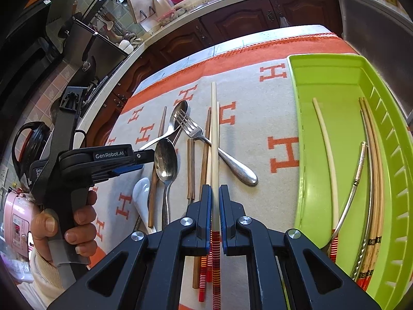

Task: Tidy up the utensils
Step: 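Grasp a brown wooden chopstick with the left tool while the right tool holds its chopstick, then carry both chopsticks into the green tray and open both tools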

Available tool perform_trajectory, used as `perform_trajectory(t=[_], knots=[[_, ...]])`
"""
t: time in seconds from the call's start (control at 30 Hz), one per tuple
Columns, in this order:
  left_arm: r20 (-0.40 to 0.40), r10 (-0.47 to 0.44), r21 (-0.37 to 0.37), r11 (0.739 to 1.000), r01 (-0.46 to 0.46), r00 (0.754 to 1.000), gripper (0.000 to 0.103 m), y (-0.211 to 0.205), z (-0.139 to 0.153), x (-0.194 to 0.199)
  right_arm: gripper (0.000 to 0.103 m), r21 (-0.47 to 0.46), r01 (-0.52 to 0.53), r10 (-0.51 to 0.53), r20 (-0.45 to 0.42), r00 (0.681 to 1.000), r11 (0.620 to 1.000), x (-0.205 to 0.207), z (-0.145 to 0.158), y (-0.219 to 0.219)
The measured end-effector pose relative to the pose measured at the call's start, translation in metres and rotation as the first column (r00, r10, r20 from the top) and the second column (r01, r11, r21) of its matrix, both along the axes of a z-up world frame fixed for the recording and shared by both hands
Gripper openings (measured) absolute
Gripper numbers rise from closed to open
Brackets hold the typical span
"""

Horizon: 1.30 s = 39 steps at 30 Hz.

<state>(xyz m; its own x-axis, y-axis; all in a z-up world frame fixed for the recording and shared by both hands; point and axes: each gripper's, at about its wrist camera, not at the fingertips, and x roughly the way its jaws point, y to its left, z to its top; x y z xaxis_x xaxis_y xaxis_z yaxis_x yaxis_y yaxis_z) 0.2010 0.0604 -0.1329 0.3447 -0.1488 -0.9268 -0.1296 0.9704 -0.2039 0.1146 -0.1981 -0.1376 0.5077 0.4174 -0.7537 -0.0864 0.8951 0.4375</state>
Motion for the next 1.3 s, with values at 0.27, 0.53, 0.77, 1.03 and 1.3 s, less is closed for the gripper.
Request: perform_trajectory(t=[0.27, 0.53, 0.77, 1.03, 1.3], knots=[[0.020, -0.007, 0.068, 0.998, 0.006, 1.000, 0.032, -0.010, -0.004, 0.006, 0.005, -0.001, -0.004, 0.004, -0.003, 1.000, 1.000, 0.000, -0.001, 0.004], [0.061, 0.031, 0.049, 0.998, -0.034, 0.998, 0.007, -0.003, -0.005, 0.002, 0.005, -0.002, -0.003, 0.003, -0.003, 1.000, 1.000, 0.000, -0.001, 0.006], [0.078, 0.063, 0.001, 0.998, -0.063, 0.995, 0.004, 0.014, 0.011, -0.009, 0.005, 0.012, 0.002, -0.002, 0.013, 1.000, 1.000, -0.006, 0.007, 0.003], [0.132, -0.009, -0.042, 0.999, 0.014, 0.991, 0.004, 0.002, 0.062, -0.049, 0.005, 0.034, 0.018, -0.019, 0.044, 0.999, 0.999, -0.024, 0.024, -0.007], [0.188, -0.181, -0.055, 0.979, 0.195, 0.965, 0.004, -0.075, 0.093, -0.076, 0.005, 0.041, 0.122, -0.125, 0.075, 0.989, 0.992, -0.048, 0.044, -0.058]])
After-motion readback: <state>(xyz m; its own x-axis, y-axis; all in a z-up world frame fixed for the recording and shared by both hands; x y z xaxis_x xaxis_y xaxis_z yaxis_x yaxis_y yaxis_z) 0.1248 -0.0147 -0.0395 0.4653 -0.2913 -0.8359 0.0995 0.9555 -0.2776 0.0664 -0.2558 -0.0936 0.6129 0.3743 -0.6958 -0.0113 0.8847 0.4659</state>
